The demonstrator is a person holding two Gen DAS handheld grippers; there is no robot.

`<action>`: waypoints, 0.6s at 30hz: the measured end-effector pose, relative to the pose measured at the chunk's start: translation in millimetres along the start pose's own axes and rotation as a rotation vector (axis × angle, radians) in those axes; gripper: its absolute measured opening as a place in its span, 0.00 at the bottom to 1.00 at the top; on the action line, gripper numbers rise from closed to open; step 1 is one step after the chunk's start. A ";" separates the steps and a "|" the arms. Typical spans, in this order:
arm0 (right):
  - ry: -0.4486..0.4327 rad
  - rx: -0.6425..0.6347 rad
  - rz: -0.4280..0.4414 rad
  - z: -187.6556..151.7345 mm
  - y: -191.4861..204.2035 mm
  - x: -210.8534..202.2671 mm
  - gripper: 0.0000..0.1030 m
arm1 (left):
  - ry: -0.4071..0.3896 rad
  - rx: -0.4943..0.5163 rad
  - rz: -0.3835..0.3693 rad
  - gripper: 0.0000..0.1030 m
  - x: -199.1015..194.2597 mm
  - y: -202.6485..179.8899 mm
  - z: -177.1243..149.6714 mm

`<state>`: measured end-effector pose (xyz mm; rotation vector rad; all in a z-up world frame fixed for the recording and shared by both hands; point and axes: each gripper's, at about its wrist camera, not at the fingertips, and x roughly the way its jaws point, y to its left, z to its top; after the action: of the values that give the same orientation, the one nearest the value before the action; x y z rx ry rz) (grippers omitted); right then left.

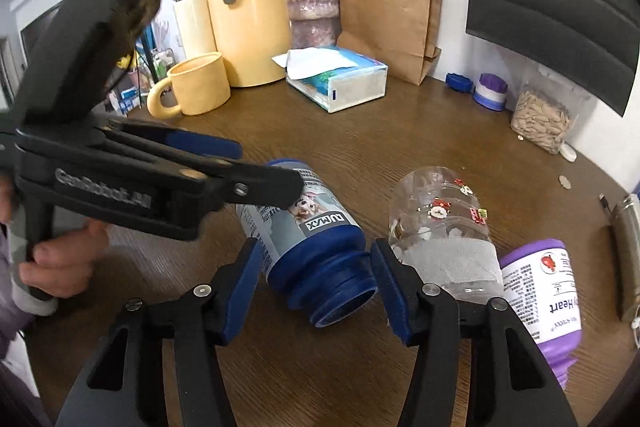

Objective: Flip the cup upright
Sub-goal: 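Reach the right tool toward the lying blue-capped jar and close around it, then lift the blue-capped jar with the right tool and carry it toward the left tool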

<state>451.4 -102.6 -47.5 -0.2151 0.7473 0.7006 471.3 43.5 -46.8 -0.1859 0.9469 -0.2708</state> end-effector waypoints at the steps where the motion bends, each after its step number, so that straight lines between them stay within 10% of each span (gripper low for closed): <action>1: 0.001 -0.020 -0.001 1.1 3.0 1.2 0.59 | 0.005 -0.004 -0.005 0.76 2.7 0.3 1.2; 18: 0.087 -0.098 0.072 -2.4 44.5 9.9 0.66 | -0.044 0.030 0.045 0.62 -64.1 8.3 -33.9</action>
<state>426.2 -65.0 -53.3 -0.3109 0.8076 0.8016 409.2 69.8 -18.9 -0.1422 0.9014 -0.2390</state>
